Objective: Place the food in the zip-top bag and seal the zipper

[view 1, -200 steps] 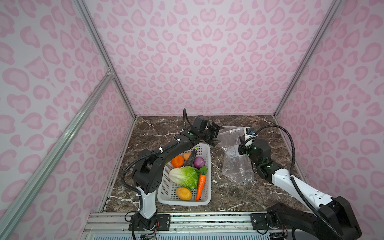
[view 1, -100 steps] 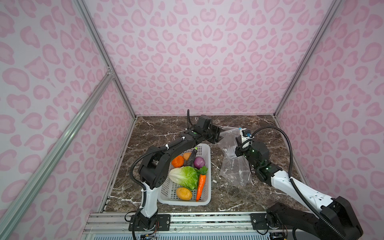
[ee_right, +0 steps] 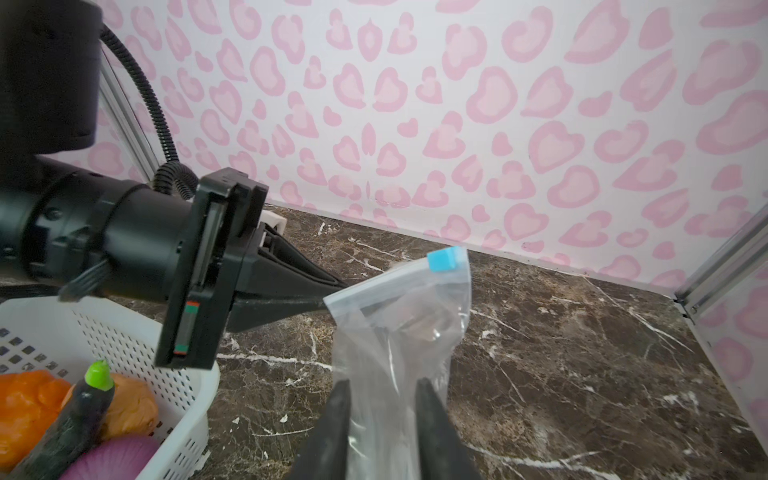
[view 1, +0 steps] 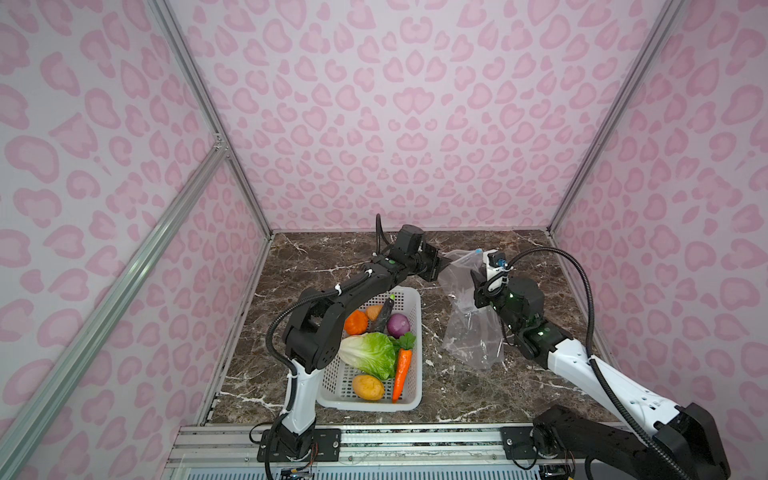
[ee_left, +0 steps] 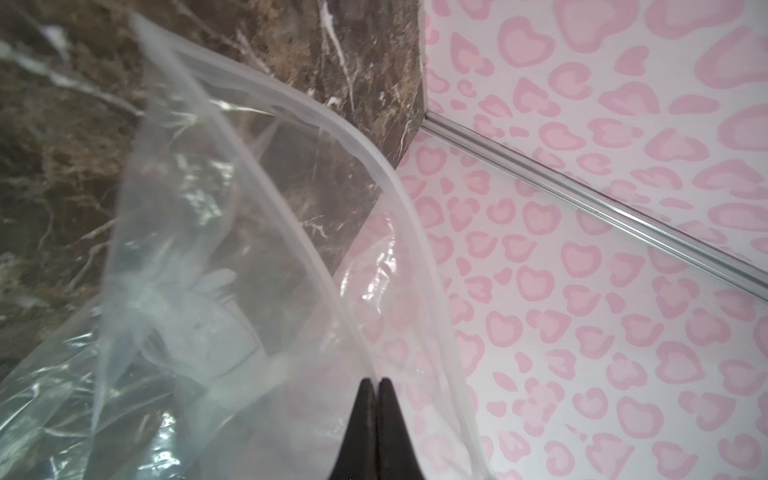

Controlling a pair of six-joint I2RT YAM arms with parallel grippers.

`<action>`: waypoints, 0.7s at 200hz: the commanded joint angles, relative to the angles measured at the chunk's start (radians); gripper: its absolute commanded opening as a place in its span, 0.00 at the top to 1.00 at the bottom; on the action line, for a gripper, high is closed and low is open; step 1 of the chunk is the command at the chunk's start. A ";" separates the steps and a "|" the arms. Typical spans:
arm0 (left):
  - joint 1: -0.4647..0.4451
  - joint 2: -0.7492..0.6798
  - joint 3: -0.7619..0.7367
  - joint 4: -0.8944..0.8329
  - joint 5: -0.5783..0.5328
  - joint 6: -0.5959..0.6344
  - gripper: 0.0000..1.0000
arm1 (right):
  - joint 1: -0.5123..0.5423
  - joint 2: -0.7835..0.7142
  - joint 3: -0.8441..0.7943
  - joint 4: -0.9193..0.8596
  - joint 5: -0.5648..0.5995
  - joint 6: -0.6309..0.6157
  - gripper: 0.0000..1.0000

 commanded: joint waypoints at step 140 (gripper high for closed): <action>-0.022 -0.239 -0.087 -0.173 -0.061 0.819 0.97 | -0.206 0.184 0.620 -0.583 -0.279 0.460 0.16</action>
